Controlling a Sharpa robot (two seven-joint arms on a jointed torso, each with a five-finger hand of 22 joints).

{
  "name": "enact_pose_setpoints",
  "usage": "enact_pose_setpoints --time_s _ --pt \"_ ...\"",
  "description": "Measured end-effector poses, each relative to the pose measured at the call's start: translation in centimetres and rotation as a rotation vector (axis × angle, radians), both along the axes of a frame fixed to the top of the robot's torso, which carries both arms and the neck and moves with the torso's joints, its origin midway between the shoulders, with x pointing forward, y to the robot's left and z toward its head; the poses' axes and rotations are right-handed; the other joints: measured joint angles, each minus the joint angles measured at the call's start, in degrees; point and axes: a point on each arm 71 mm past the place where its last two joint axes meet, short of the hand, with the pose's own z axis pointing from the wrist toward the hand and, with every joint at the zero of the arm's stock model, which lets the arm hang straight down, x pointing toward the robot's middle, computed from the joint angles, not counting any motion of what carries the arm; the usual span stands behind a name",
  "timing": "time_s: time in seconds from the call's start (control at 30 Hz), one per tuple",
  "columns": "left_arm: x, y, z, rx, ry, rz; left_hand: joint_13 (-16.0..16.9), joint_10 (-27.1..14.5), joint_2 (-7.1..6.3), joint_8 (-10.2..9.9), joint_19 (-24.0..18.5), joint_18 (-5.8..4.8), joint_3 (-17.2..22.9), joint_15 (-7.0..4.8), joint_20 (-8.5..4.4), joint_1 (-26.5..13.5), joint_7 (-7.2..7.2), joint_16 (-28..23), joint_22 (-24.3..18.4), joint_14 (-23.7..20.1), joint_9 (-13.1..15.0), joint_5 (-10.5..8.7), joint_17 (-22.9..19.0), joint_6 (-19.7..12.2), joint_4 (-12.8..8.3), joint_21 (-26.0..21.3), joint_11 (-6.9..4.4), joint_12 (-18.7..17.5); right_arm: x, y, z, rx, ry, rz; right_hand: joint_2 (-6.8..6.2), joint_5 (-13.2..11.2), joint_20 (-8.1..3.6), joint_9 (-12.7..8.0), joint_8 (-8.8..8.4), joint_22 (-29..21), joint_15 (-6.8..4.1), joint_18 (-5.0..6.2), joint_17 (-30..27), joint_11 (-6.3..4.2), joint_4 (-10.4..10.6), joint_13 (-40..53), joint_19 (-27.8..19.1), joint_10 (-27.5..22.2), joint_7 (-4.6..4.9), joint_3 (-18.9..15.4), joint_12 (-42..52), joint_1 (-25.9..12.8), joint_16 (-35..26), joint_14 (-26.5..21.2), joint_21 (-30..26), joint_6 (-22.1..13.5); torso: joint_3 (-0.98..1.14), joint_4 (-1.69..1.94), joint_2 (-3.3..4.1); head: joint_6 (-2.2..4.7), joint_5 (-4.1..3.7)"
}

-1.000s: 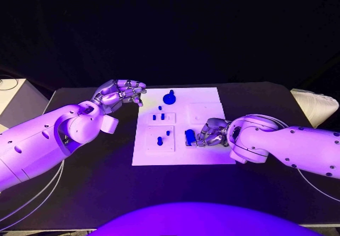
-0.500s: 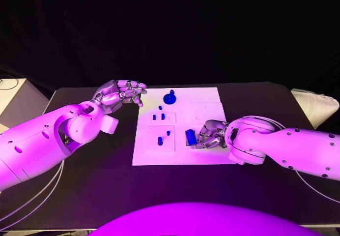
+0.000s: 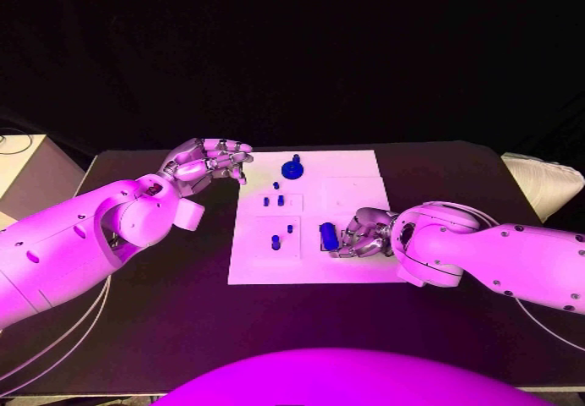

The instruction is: Assemble the parts on the task board

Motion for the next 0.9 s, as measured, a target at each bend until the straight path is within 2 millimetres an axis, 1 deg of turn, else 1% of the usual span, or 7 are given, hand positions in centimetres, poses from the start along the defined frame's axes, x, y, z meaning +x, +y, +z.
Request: enact_pose_setpoints --time_s 0.47,0.57,0.6,0.63,0.7,0.83,0.9 --pt "-0.1 0.1 -0.1 0.002 0.005 -0.001 -0.01 0.0 0.0 0.0 0.0 0.0 0.0 0.0 0.0 0.0 0.0 0.0 0.0 0.0 0.0 0.0 -0.01 0.0 0.0 0.0 0.0 0.0 -0.6 -0.9 0.9 0.033 -0.019 0.001 -0.94 -0.95 0.0 0.27 0.73 -0.01 0.0 0.0 0.0 -0.02 -0.06 -0.01 0.0 0.02 -0.18 -1.48 0.0 0.61 0.0 0.0 0.0 0.18 0.01 -0.02 -0.03 0.0 -0.02" --pt "-0.1 0.1 -0.2 0.002 0.005 -0.001 -0.01 0.0 0.0 0.0 0.0 0.0 0.0 0.0 0.0 0.0 0.0 0.0 0.0 0.0 0.0 0.0 -0.01 0.0 0.0 0.0 0.0 0.0 -0.5 -1.0 1.0 0.038 -0.027 -0.004 0.52 4.95 -0.44 0.32 1.33 -0.01 -0.34 0.01 0.0 -0.46 0.11 -0.01 0.01 -0.04 -0.22 -0.39 0.23 1.52 0.0 -0.08 0.22 0.15 0.03 -0.02 -0.03 0.0 -0.02" --pt "-0.1 0.1 -0.2 0.002 0.005 -0.002 -0.01 0.0 0.0 0.0 0.0 0.0 0.0 0.0 0.0 0.0 0.0 0.0 0.0 0.0 0.0 0.0 -0.01 0.0 0.0 0.0 0.0 0.0 -0.5 -1.0 1.0 0.039 -0.03 -0.004 1.03 12.03 -0.43 0.4 1.68 -0.01 -0.42 0.0 0.0 -0.59 0.04 -0.01 0.01 0.08 -0.51 1.23 0.23 1.31 0.0 0.0 0.22 -0.14 0.03 -0.02 -0.03 0.0 -0.04" --pt "-0.1 0.1 -0.2 0.002 0.006 -0.002 -0.01 0.0 0.0 0.0 0.0 0.0 0.0 0.0 0.0 0.0 0.0 0.0 0.0 0.0 0.0 0.0 -0.01 0.0 0.0 0.0 0.0 0.0 -0.5 -1.1 1.0 0.041 -0.032 -0.005 1.07 15.71 -0.43 0.5 2.02 -0.02 -0.43 0.0 0.0 -0.78 0.0 -0.01 0.01 0.05 -0.64 2.3 0.23 1.37 0.0 0.0 0.22 -0.2 0.03 -0.02 -0.03 0.0 -0.08" --pt "-0.1 0.1 -0.2 0.003 0.006 -0.002 -0.01 0.0 0.0 0.0 0.0 0.0 0.0 0.0 0.0 0.0 0.0 0.0 0.01 0.0 0.0 0.0 -0.01 0.0 0.0 0.0 0.0 0.0 -0.4 -1.1 1.0 0.043 -0.037 -0.006 1.07 19.44 -0.84 0.67 2.58 -0.02 -0.63 0.0 0.0 -0.87 -0.06 -0.01 0.01 -0.05 -0.79 4.28 0.23 1.37 0.0 -0.2 0.22 -0.05 0.03 -0.01 -0.03 0.0 -0.13" --pt "-0.1 0.1 -0.2 0.003 0.007 -0.003 0.05 0.0 0.0 0.0 0.0 0.0 0.0 0.0 0.0 0.0 0.0 0.0 0.1 0.0 0.0 0.0 0.07 0.0 0.0 0.0 0.0 0.0 -0.3 -1.0 1.1 0.046 -0.044 -0.006 1.07 19.96 -0.84 0.85 2.93 -0.02 -0.83 0.0 0.0 -0.87 -0.22 -0.01 0.01 -0.05 -0.79 6.01 0.23 1.37 0.0 0.0 0.22 -0.05 0.02 0.0 -0.03 0.0 -0.15" --pt "-0.1 0.1 -0.2 0.003 0.007 -0.003 0.05 0.0 0.0 0.0 0.0 0.0 0.0 0.0 0.0 0.0 0.0 0.0 0.1 0.0 0.0 0.0 0.07 0.0 0.0 0.0 0.0 0.0 -0.2 -0.9 1.0 0.046 -0.047 -0.007 1.07 17.49 -0.84 1.06 3.59 -0.02 -0.83 0.0 0.0 -0.87 -0.23 -0.01 0.01 -0.05 -1.0 7.26 0.45 1.37 0.0 0.0 0.22 -0.25 0.02 0.01 -0.03 0.0 -0.2"
